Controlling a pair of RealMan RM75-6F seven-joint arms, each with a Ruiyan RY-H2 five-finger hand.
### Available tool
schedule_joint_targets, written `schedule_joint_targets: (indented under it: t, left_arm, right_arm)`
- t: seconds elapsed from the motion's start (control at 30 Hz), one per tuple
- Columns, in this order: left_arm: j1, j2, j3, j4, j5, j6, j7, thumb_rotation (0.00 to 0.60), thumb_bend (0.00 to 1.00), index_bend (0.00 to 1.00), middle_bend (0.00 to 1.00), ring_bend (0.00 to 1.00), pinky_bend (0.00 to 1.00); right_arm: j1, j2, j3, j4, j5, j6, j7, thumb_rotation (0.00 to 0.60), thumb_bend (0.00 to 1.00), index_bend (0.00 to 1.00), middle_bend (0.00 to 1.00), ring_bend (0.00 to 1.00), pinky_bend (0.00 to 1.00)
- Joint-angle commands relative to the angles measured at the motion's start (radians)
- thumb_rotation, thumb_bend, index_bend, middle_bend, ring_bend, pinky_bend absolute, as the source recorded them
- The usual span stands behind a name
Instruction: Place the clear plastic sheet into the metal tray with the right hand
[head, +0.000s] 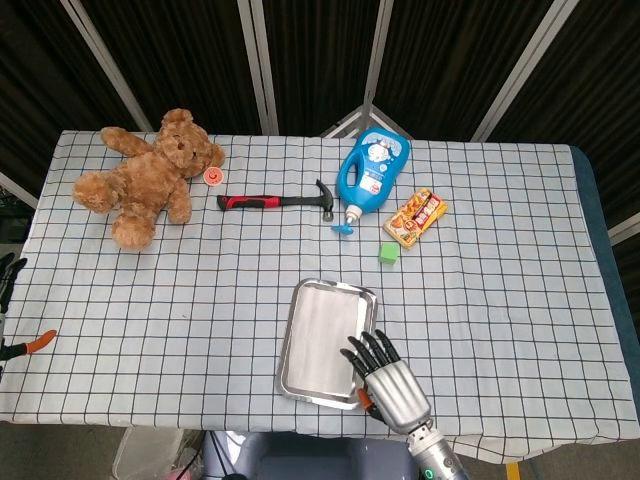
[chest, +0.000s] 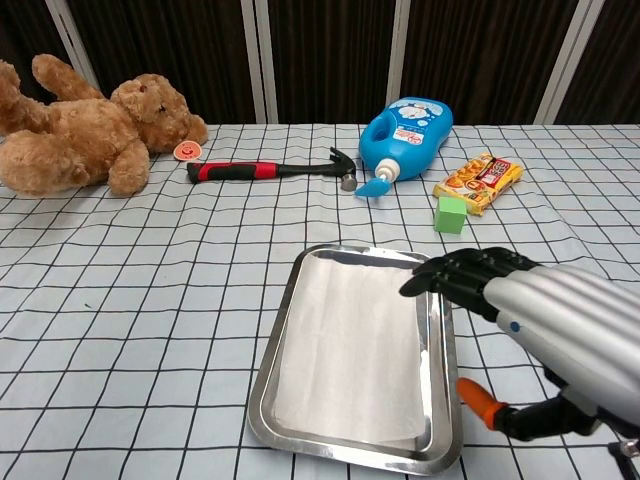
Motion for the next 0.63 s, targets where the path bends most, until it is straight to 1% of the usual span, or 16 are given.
schedule_joint_targets:
  t: [0.03, 0.2, 0.33, 0.4, 0.47, 0.53, 0.63]
  left_arm:
    - [0.001, -0.001, 0.001, 0.000, 0.004, 0.003, 0.003, 0.600, 0.00, 0.00, 0.00, 0.00, 0.00]
    - [0.003, -0.005, 0.011, -0.001, 0.021, 0.009, 0.012, 0.600, 0.00, 0.00, 0.00, 0.00, 0.00]
    - [0.008, -0.007, 0.021, 0.000, 0.041, 0.019, 0.023, 0.600, 0.00, 0.00, 0.00, 0.00, 0.00]
    - [0.011, -0.008, 0.025, -0.001, 0.049, 0.025, 0.025, 0.600, 0.00, 0.00, 0.00, 0.00, 0.00]
    - [0.014, -0.010, 0.030, 0.001, 0.059, 0.030, 0.028, 0.600, 0.00, 0.00, 0.00, 0.00, 0.00]
    - [0.019, -0.013, 0.039, 0.004, 0.071, 0.036, 0.037, 0.600, 0.00, 0.00, 0.00, 0.00, 0.00]
    - [0.023, -0.019, 0.045, 0.006, 0.082, 0.045, 0.047, 0.600, 0.00, 0.00, 0.00, 0.00, 0.00]
  right_arm:
    - [0.005, 0.078, 0.017, -0.005, 0.024, 0.004, -0.013, 0.600, 0.50, 0.16, 0.11, 0.00, 0.00]
    - [-0.008, 0.205, 0.037, 0.013, 0.010, 0.060, 0.047, 0.600, 0.50, 0.10, 0.09, 0.00, 0.00]
    - [-0.033, 0.331, 0.055, 0.050, -0.014, 0.132, 0.149, 0.600, 0.50, 0.02, 0.04, 0.00, 0.00]
    - [-0.053, 0.378, 0.060, 0.076, -0.017, 0.173, 0.194, 0.600, 0.50, 0.00, 0.01, 0.00, 0.00]
    - [-0.072, 0.412, 0.061, 0.106, -0.022, 0.208, 0.239, 0.600, 0.50, 0.00, 0.00, 0.00, 0.00]
    - [-0.100, 0.445, 0.060, 0.168, -0.030, 0.256, 0.308, 0.600, 0.50, 0.00, 0.00, 0.00, 0.00]
    - [-0.130, 0.466, 0.059, 0.238, -0.026, 0.293, 0.390, 0.600, 0.48, 0.00, 0.00, 0.00, 0.00]
